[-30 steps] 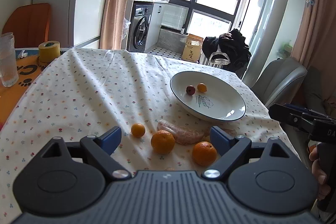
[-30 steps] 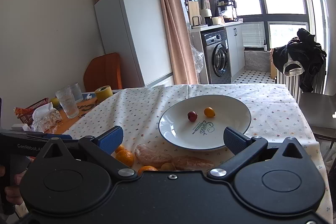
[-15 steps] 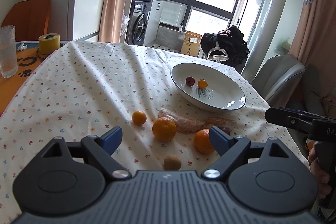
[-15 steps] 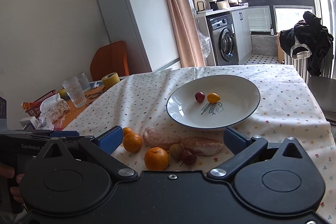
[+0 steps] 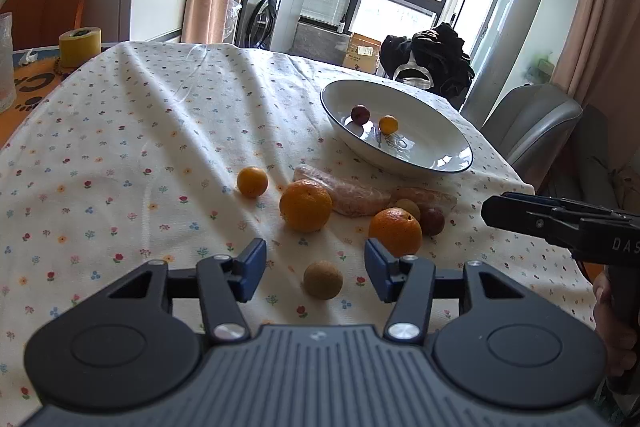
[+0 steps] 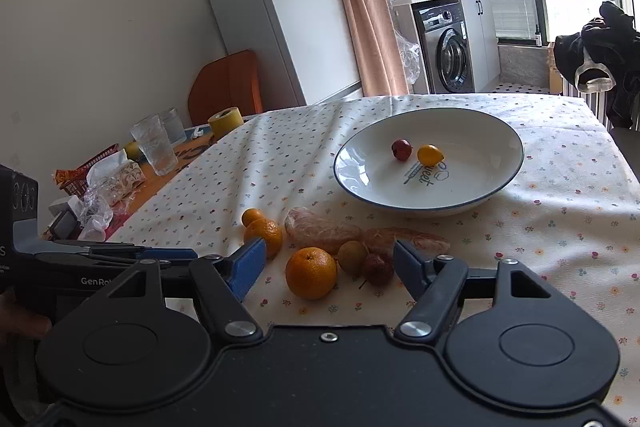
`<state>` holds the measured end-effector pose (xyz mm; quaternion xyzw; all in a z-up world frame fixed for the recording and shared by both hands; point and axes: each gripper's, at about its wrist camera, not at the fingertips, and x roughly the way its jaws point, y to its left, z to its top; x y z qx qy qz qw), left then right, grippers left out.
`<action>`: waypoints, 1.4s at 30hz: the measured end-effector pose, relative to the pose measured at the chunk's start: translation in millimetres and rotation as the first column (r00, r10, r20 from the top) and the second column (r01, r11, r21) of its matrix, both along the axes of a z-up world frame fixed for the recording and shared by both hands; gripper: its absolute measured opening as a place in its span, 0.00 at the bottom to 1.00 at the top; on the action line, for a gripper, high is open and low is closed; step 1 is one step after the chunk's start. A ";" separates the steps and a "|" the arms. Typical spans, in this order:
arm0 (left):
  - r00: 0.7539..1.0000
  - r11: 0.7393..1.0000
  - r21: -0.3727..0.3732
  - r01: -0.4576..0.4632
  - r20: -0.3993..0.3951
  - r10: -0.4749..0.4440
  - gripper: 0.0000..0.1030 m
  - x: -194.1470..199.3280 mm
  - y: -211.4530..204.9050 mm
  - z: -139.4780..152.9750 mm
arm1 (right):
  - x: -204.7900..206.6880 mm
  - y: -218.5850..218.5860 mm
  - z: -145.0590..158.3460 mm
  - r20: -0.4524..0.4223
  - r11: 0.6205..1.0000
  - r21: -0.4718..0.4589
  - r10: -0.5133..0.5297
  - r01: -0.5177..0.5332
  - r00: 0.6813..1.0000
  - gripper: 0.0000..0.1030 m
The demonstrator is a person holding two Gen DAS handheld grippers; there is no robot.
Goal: Organize fruits
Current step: 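Grasp the brown kiwi with the left gripper while the right gripper grasps a large orange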
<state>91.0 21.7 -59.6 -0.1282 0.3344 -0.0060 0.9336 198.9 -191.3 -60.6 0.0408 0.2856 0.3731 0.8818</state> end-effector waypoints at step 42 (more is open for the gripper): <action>0.999 0.998 -0.052 -0.035 0.018 0.036 0.21 -4.9 23.6 2.9 | 20.9 57.6 -26.8 -0.045 0.989 -0.127 0.066 -0.072 0.997 0.39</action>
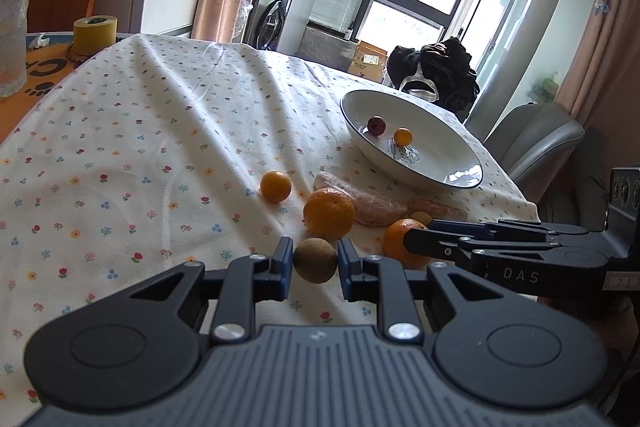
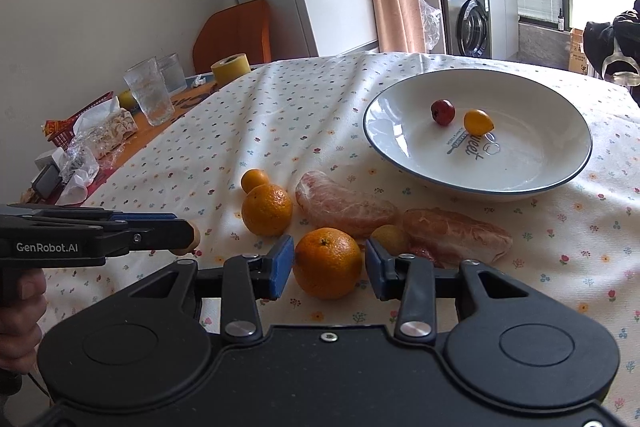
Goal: Organize fruits
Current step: 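Grasp the brown kiwi with the left gripper while the right gripper grasps a large orange, then carry the kiwi and orange into the white bowl and open both grippers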
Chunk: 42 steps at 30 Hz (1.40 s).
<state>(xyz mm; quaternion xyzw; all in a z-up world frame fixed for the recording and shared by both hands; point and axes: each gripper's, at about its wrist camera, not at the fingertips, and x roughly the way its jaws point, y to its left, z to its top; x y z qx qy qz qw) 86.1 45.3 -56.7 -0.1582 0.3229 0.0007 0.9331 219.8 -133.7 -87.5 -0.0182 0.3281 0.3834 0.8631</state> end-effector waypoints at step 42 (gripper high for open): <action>0.993 0.994 0.074 0.075 0.084 -0.081 0.21 45.4 -38.6 39.1 | 8.4 -55.5 39.9 0.124 0.992 0.103 -0.092 0.079 0.988 0.36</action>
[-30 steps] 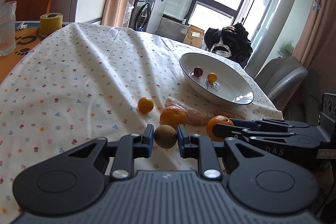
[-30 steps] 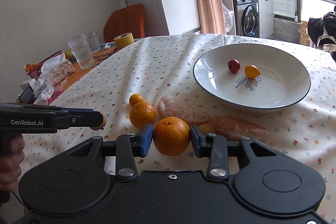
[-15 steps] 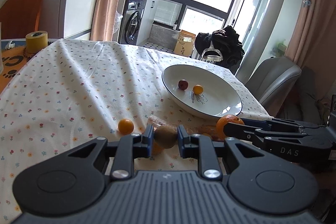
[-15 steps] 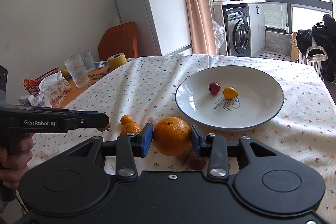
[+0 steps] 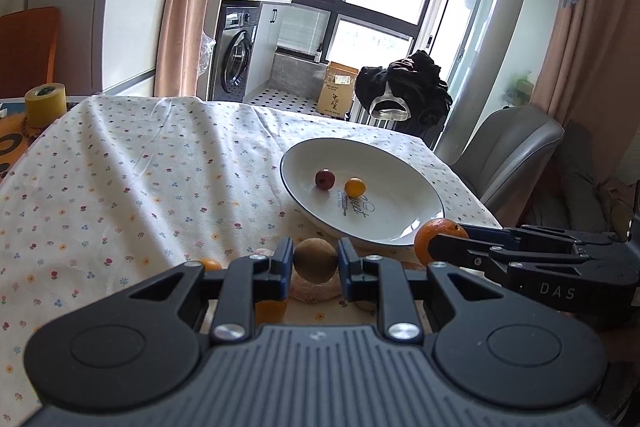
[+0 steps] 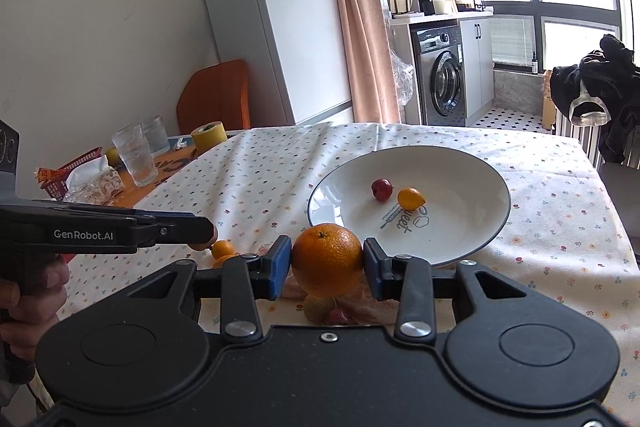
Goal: Organize fruits
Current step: 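Carry the kiwi and orange into the white bowl and open both grippers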
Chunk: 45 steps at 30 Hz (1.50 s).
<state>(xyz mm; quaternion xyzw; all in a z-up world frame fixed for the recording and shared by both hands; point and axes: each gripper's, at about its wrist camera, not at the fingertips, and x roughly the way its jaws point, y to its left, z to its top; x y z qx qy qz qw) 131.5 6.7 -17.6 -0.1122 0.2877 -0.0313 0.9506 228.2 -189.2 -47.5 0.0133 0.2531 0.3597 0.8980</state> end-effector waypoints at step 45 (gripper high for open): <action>0.995 0.997 0.025 0.070 -0.074 -0.068 0.21 103.5 -32.0 -13.3 | 64.2 -32.7 -13.1 -0.038 0.995 0.055 -0.085 0.087 0.996 0.36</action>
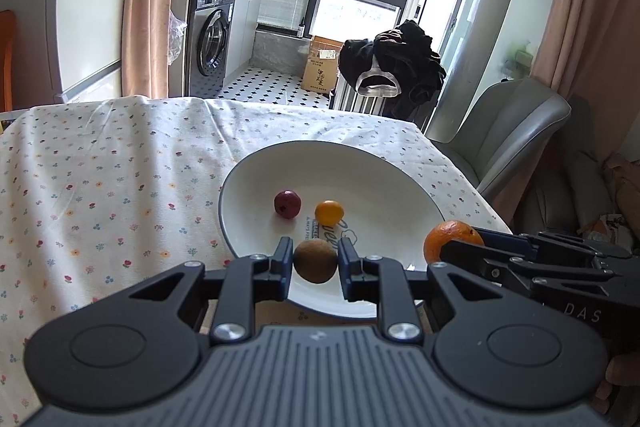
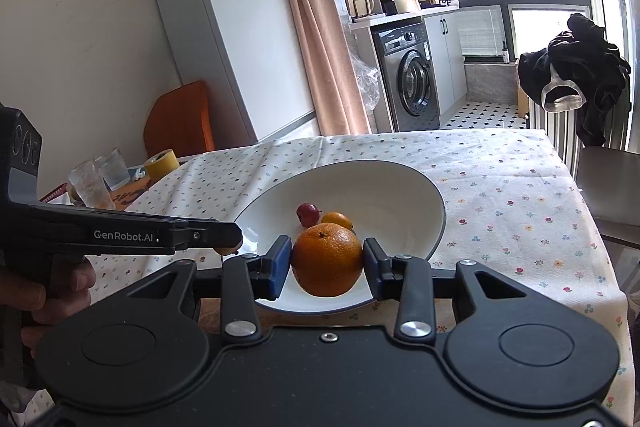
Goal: Organize fruits
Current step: 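Carry the kiwi and orange into the white bowl and open both grippers, then withdraw both grippers from the bowl toward the remaining fruit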
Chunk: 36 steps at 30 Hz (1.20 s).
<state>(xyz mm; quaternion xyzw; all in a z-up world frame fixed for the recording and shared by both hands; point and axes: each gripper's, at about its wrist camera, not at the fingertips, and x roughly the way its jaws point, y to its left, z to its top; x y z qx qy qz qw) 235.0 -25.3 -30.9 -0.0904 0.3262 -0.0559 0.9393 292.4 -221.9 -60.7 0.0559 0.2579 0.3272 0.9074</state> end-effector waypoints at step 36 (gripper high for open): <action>0.994 0.994 0.016 -0.109 0.009 0.109 0.77 -33.3 29.1 8.1 | -6.3 5.3 11.2 0.020 0.999 -0.012 -0.048 0.048 0.999 0.47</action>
